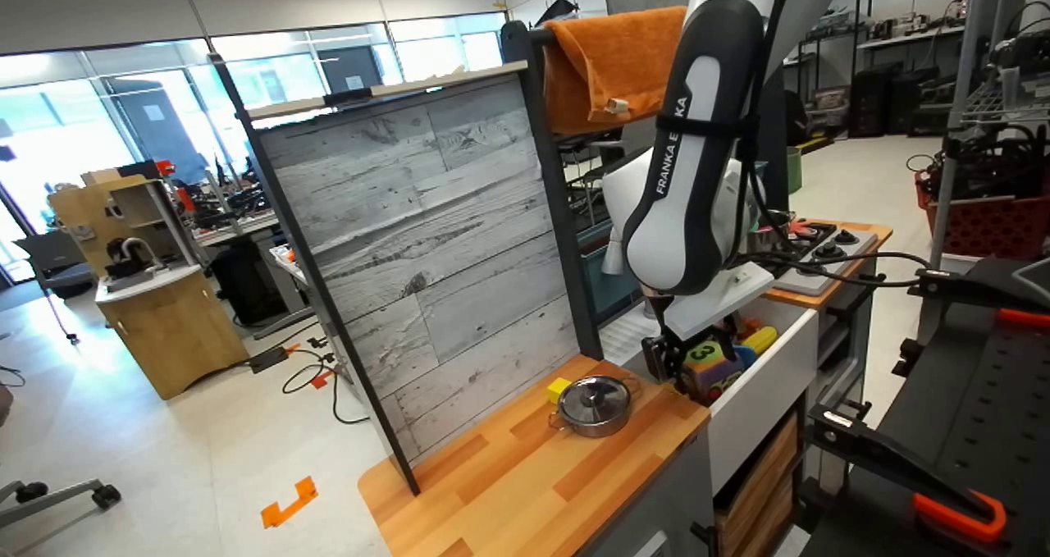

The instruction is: Remove the toy box out of the sink

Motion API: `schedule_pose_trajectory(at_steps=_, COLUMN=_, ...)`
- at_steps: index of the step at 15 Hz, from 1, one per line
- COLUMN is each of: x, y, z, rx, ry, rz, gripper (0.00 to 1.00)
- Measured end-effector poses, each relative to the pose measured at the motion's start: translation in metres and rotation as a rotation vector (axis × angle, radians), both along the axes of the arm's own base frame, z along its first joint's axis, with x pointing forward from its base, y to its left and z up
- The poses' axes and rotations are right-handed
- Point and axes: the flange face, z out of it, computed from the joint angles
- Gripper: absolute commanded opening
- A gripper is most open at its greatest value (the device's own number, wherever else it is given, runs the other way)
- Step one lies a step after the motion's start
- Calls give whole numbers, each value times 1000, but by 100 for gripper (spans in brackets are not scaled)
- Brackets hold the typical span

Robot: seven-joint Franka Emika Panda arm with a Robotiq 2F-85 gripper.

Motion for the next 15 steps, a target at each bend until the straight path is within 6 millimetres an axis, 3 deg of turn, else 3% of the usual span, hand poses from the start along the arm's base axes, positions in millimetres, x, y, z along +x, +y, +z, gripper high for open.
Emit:
schedule_pose_trajectory(at_steps=7, x=18, y=-74, z=-1, rx=-35, ry=-36, rz=-67, gripper=100)
schedule_pose_trajectory(at_steps=10, x=27, y=-87, z=0, rx=-53, ry=-54, rz=-76, gripper=100)
schedule_pose_trajectory(at_steps=15, x=34, y=-90, z=-10, rx=-62, ry=-63, rz=-77, gripper=100)
